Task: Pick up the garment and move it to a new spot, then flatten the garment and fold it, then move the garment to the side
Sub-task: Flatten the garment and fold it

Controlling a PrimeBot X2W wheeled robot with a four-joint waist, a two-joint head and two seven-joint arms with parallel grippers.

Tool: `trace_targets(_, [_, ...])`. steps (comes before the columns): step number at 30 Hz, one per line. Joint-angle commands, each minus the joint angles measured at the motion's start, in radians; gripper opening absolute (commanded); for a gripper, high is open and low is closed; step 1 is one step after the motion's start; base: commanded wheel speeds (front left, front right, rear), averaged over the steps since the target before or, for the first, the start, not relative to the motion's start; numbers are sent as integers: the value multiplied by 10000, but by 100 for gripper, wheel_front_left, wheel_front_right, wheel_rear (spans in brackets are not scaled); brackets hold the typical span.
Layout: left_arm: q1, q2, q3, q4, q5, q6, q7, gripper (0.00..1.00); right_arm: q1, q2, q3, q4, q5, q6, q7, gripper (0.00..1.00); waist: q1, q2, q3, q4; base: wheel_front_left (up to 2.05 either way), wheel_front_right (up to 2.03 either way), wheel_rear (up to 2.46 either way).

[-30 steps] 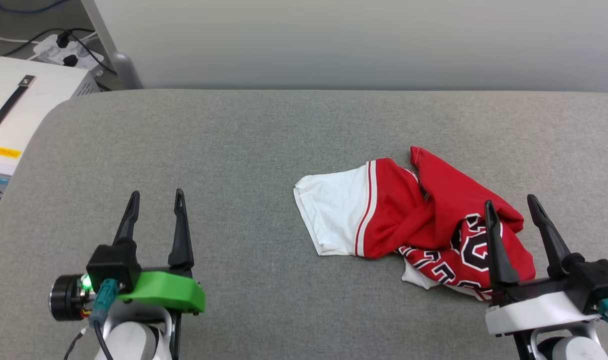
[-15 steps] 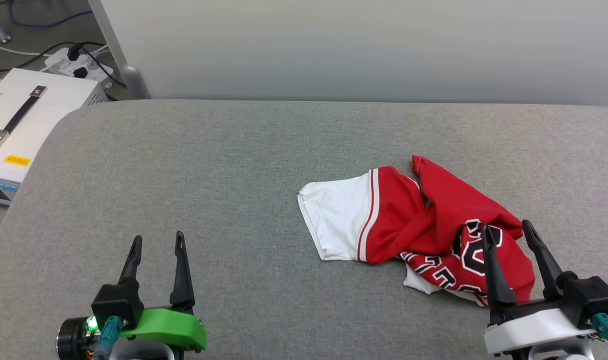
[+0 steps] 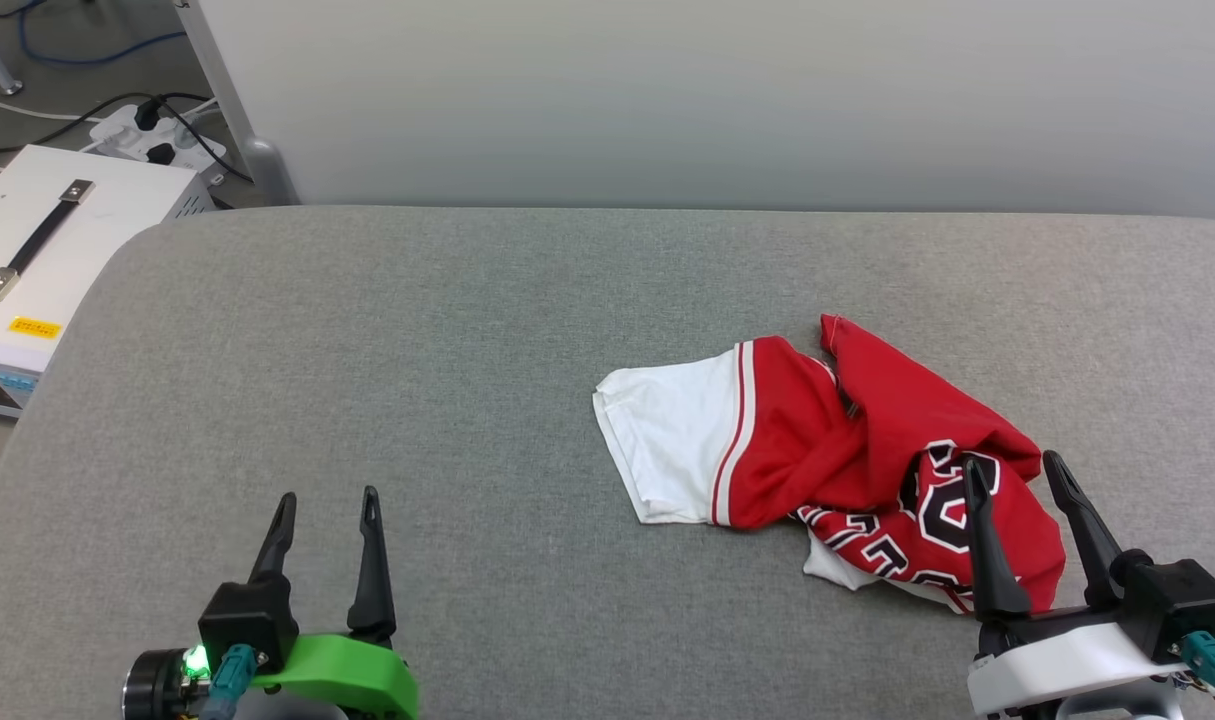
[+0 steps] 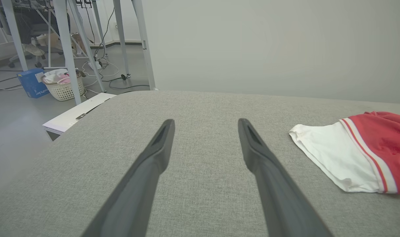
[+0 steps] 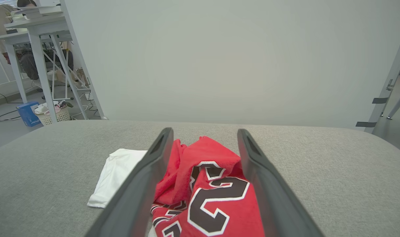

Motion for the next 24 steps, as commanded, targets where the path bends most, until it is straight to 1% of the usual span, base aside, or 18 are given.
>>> trace_targets(1, [88, -81, 34, 52, 122, -114, -57, 100, 121, -5, 10, 28, 51, -7, -90, 100, 0, -1, 20, -22, 0, 0, 0])
trace_targets(4, [-253, -70, 0, 179, 187, -446, -57, 100, 33, -5, 21, 1, 52, -7, -90, 100, 0, -1, 127, -61, 0, 0, 0])
trace_targets(7, [-961, 76, -30, 317, 265, -720, -57, 100, -112, -5, 57, -26, 45, -7, -90, 100, 0, -1, 302, -123, 0, 0, 0])
trace_targets(11, [-2468, 471, -341, 439, 463, -1060, -57, 100, -338, -5, 131, -68, 29, -7, -90, 100, 0, -1, 574, -269, 0, 0, 0])
trace_targets(14, [-3533, 719, -606, 614, 357, -1204, -57, 100, -493, -5, 178, -118, 32, -7, -90, 100, 0, -1, 817, -444, 0, 0, 0])
trace_targets(16, [-4270, 969, -906, 880, 312, -1262, -57, 100, -607, -5, 205, -148, 32, -7, -90, 100, 0, -1, 1012, -589, 0, 0, 0])
trace_targets(19, [-5464, 1313, -1451, 1486, -50, -1303, -23, 100, -803, -5, 228, -181, 49, -7, -90, 100, 0, -1, 1305, -820, 0, 0, 0])
trace_targets(22, [-6580, 1770, -2484, 2026, -674, -1310, 469, 100, -943, -5, 237, -210, 74, -7, -90, 100, 0, -1, 1567, -1018, 0, 0, 0])
trace_targets(24, [-7311, 2065, -3244, 2371, -1228, -1311, 1013, 100, -1025, -5, 247, -229, 86, -7, -90, 100, 0, -1, 1729, -1126, 0, 0, 0])
